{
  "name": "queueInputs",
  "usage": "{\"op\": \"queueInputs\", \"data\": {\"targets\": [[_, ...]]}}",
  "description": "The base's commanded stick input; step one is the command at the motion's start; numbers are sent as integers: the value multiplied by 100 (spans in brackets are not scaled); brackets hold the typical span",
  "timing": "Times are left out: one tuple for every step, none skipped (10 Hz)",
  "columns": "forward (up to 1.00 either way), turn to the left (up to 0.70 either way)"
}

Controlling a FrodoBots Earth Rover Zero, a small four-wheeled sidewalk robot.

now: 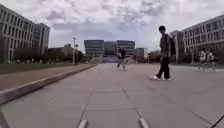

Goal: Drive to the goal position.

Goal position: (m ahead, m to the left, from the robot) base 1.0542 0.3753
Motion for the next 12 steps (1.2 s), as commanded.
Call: {"op": "queueInputs", "data": {"targets": [[70, 0], [70, 0], [70, 0], [70, 0], [70, 0], [70, 0], [70, 0], [70, 0], [70, 0], [70, 0], [70, 0], [70, 0]]}}
